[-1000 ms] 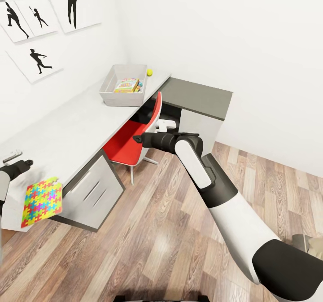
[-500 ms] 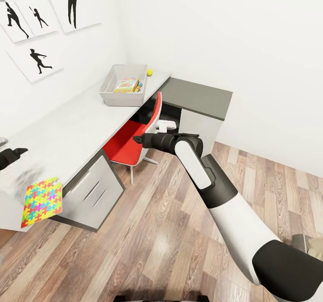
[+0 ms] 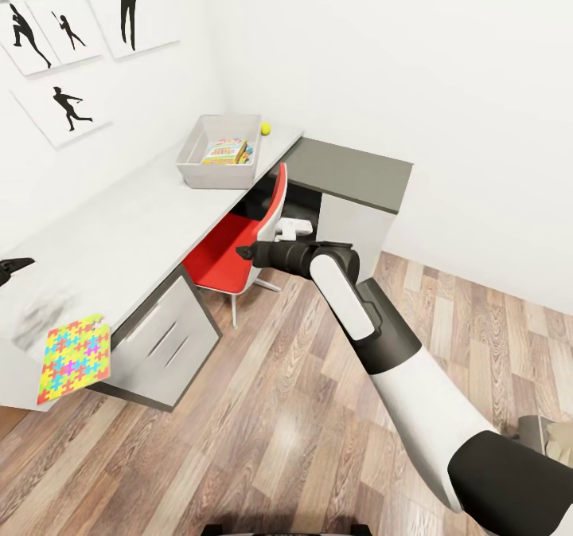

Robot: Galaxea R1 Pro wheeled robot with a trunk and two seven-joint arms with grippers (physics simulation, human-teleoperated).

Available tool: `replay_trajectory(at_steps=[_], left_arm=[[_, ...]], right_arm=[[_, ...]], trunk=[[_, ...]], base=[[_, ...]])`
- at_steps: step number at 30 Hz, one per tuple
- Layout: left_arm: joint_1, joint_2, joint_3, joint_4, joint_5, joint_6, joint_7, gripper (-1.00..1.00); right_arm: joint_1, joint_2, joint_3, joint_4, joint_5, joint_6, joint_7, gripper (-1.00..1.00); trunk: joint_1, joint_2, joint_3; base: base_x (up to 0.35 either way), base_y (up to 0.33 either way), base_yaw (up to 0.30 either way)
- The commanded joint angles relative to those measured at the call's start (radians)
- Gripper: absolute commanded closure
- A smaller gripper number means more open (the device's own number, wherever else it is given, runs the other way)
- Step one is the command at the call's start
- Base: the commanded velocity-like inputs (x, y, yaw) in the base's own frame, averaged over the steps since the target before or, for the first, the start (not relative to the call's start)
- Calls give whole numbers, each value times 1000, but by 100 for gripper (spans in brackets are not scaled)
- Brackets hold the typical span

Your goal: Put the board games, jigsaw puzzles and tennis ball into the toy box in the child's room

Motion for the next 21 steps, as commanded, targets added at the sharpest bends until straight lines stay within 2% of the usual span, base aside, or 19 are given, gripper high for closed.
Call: replay_trajectory(at_steps=[1, 8, 14, 21], left_arm=[[18, 14, 4, -3, -2, 11, -75, -100], [29, 37, 6, -4, -2, 14, -117, -100], [33, 43, 9, -4, 0, 16, -132, -100], [35, 49, 36, -4, -1, 22, -177, -100]], right_arm=[[4, 0, 1, -1, -10, 1, -9, -100], [22, 0, 1, -3, -9, 0, -9, -100], [26, 0, 1, -3, -9, 0, -9, -100], [27, 0, 1, -3, -9, 0, -10, -100]], trunk=[[1, -2, -2], [1, -2, -2], [1, -2, -2], [1, -2, -2]], base=[[0, 0, 0], [0, 0, 0], [0, 0, 0], [0, 0, 0]])
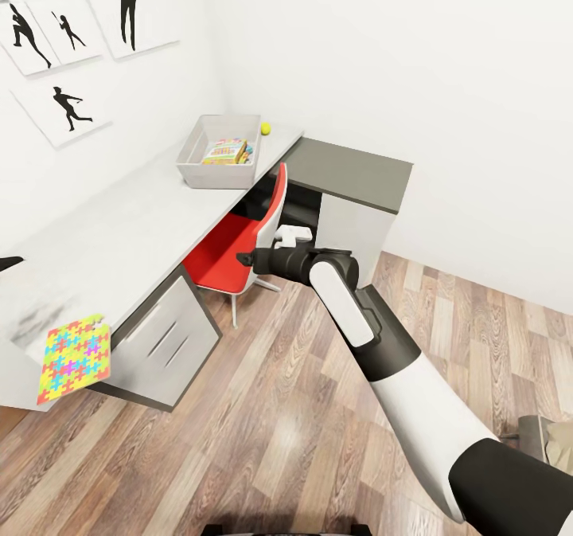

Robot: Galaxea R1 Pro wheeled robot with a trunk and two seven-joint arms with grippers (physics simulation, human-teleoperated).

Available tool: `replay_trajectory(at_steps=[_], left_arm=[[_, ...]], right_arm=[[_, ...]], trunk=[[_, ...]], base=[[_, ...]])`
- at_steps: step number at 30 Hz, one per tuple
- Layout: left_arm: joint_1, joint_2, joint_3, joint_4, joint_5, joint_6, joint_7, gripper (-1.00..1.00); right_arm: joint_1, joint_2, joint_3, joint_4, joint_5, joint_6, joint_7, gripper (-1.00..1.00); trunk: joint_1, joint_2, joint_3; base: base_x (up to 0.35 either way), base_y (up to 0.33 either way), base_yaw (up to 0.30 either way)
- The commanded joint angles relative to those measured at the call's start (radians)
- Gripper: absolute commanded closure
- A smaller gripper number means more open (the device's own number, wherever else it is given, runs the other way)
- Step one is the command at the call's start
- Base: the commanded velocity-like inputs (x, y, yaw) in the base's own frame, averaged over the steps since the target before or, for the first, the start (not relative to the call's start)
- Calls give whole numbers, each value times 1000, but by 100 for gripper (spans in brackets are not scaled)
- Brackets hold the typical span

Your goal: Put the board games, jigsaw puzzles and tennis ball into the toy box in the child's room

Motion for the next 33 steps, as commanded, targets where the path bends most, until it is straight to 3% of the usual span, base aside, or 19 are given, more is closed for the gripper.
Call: replay_trajectory(at_steps=[1, 8, 25, 33], left_arm=[[-1, 2, 3, 0, 0, 6, -7, -100], [0, 16, 7, 0, -1, 6, -21, -100], [3, 20, 9, 1, -4, 7, -22, -100], [60, 20, 9, 2, -1, 7, -22, -100]], right_arm=[[-1, 0, 1, -1, -10, 2, -11, -100], [-1, 0, 2, -1, -10, 1, -11, -100], [-1, 0, 1, 2, -10, 0, -11, -100], [-1, 0, 1, 9, -11, -1, -10, -100]], trunk=[[1, -2, -2], [1, -2, 2], [1, -2, 18], [1, -2, 26]], base=[[0, 0, 0], [0, 0, 98], [-35, 0, 213], [-11, 0, 234]])
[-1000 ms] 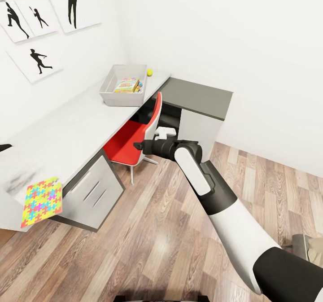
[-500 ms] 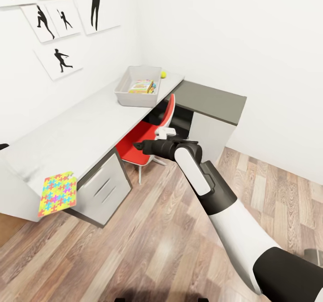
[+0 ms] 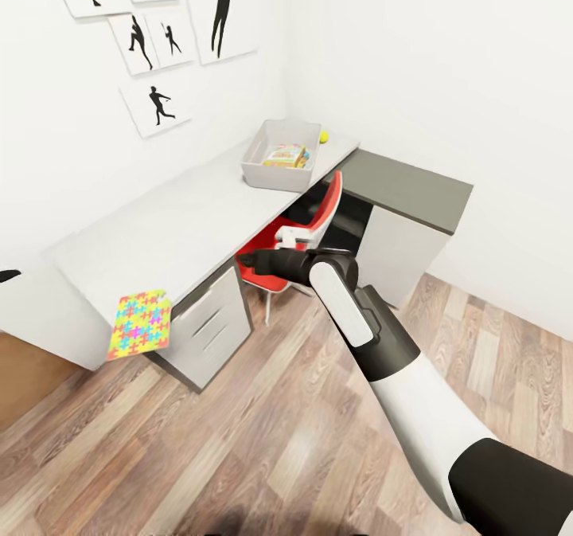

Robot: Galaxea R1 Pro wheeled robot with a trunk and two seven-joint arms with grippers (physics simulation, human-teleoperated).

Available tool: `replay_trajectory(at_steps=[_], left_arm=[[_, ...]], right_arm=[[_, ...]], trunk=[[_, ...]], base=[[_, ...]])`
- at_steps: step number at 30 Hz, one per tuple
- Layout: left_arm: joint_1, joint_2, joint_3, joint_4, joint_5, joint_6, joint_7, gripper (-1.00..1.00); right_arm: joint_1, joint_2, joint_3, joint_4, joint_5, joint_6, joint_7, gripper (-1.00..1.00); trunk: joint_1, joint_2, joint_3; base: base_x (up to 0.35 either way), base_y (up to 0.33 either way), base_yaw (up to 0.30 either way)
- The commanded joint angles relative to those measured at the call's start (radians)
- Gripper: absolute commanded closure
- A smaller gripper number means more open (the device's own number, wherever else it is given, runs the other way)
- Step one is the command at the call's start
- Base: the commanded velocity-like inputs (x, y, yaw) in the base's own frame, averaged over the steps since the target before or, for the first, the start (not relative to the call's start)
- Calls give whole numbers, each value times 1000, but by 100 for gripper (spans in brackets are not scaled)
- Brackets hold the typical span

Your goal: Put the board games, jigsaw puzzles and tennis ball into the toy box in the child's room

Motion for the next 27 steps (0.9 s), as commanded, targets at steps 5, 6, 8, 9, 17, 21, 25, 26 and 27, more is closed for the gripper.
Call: replay_trajectory(at_steps=[5, 6, 8, 9, 17, 21, 25, 26, 27], left_arm=[[30, 0, 1, 1, -2, 4, -3, -100], [35, 0, 1, 1, -2, 4, -3, -100], [61, -1, 0, 2, 0, 3, -3, -100], [68, -1, 0, 2, 0, 3, -3, -100], [132, -3, -2, 2, 2, 2, -3, -100], [154, -6, -4, 2, 2, 1, -3, -100], [180, -8, -5, 2, 1, 0, -3, -100], [191, -9, -5, 2, 1, -1, -3, -100], [196, -9, -6, 2, 1, -1, -3, -100]], right_arm=[[3, 0, 0, 1, -11, 1, -10, -100], [6, 0, 0, 1, -10, 1, -10, -100], [23, 0, -1, 2, -6, 1, -9, -100], [27, 0, -1, 2, -5, 1, -8, -100], [71, 0, -2, 3, 1, 1, -7, -100], [92, 0, -3, 2, 1, 0, -6, -100], [116, 0, -5, 2, 2, -5, -6, -100], [128, 0, -6, 3, 2, -14, -6, -100], [134, 0, -6, 3, 3, -18, -6, -100]], trunk=[[1, -2, 3], [1, -2, 4], [1, -2, 5], [1, -2, 6], [1, -2, 7], [1, -2, 7], [1, -2, 8], [1, -2, 9], [1, -2, 9]], base=[[-1, 0, 236], [0, 0, 236], [0, 0, 236], [0, 0, 236], [0, 0, 228], [0, 0, 223], [0, 0, 229], [0, 0, 233], [0, 0, 231]])
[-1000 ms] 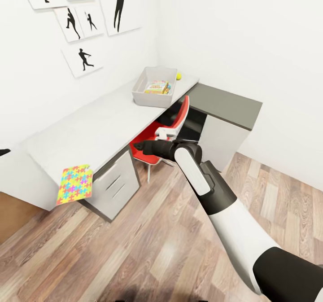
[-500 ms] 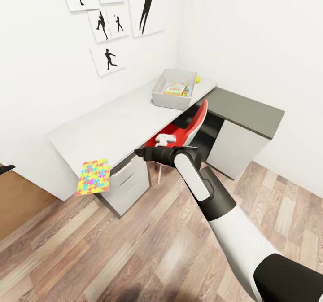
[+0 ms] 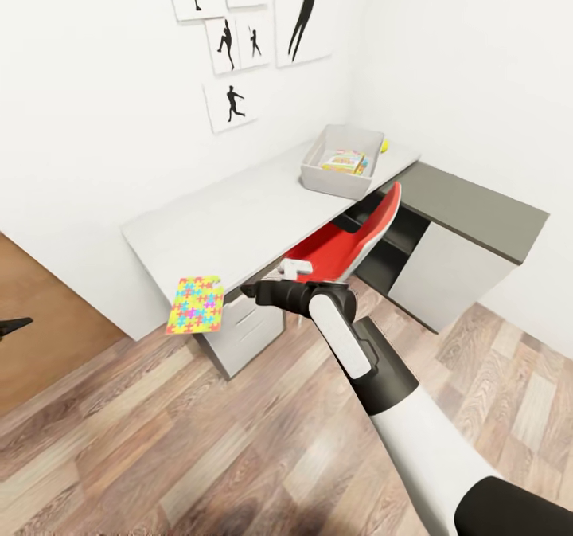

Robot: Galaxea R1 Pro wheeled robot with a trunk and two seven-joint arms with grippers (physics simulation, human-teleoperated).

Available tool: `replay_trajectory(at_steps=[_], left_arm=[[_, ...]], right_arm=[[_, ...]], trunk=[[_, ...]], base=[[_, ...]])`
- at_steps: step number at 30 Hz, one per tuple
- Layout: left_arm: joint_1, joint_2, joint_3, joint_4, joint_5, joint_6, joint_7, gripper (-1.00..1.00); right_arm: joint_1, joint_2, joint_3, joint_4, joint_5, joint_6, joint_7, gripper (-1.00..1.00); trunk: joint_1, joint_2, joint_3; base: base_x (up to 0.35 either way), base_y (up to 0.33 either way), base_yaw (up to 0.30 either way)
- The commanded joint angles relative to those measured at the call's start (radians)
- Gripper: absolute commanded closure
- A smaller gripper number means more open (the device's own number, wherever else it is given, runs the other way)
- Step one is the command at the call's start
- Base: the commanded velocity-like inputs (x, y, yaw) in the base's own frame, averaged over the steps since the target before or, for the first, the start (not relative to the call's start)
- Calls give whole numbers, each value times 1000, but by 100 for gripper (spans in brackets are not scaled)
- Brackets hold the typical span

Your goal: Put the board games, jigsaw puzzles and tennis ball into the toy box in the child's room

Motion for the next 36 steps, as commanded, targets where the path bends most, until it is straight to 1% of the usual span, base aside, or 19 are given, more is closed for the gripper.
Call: replay_trajectory(at_steps=[1, 6, 10, 14, 16, 21, 24, 27, 29, 30, 33, 34, 36], left_arm=[[4, -1, 1, 0, 0, 5, -3, -100], [32, -3, -1, 0, 0, 4, -2, -100], [62, -4, -2, -1, 0, 3, -3, -100], [76, -6, -3, 1, -1, 4, -3, -100], [85, -6, -4, 2, -1, 5, -4, -100], [120, -9, -12, 1, -1, 5, -4, -100], [128, -11, -27, 0, -1, 5, -4, -100], [131, -14, -53, -1, 0, 5, -3, -100], [132, -16, -70, -1, 0, 5, -3, -100], [133, -17, -88, -1, 0, 5, -3, -100], [133, -18, -114, -1, 0, 5, -2, -100], [133, -19, -133, 1, 0, 5, -2, -100], [133, -23, -158, 6, -1, 4, 1, -100]], right_arm=[[5, 0, 0, -1, -10, -3, -10, -100], [40, 0, -1, -1, -8, -16, -12, -100], [91, 0, -3, 1, -6, -20, -12, -100], [122, 0, -3, -1, -6, -22, -14, -100], [129, 0, -3, -3, -6, -22, -14, -100], [171, 0, -5, -8, -6, -23, -15, -100], [197, 0, -9, -10, -6, -24, -15, -100], [217, -3, -16, -11, -6, -36, -14, -100], [228, -15, -18, -11, -7, -52, -12, -100], [241, -26, -19, -10, -7, -74, -11, -100], [261, -39, -20, -10, -7, -106, -8, -100], [274, -46, -20, -11, -7, -126, -7, -100], [284, -52, -20, -11, -7, -140, -7, -100]], trunk=[[1, -2, -1], [1, -2, 4], [1, -2, 9], [1, -2, 14], [1, -2, 16], [1, -2, 22], [1, -2, 26], [1, -2, 30], [1, -2, 32], [1, -2, 34], [1, -2, 38], [1, -2, 39], [1, -2, 42]], base=[[0, 0, 228], [0, 0, 221], [0, 0, 216], [0, 0, 215], [0, 0, 215], [0, 0, 210], [0, 0, 201], [0, 0, 194], [0, 0, 188], [0, 0, 183], [0, 0, 179], [0, 0, 173], [0, 0, 170]])
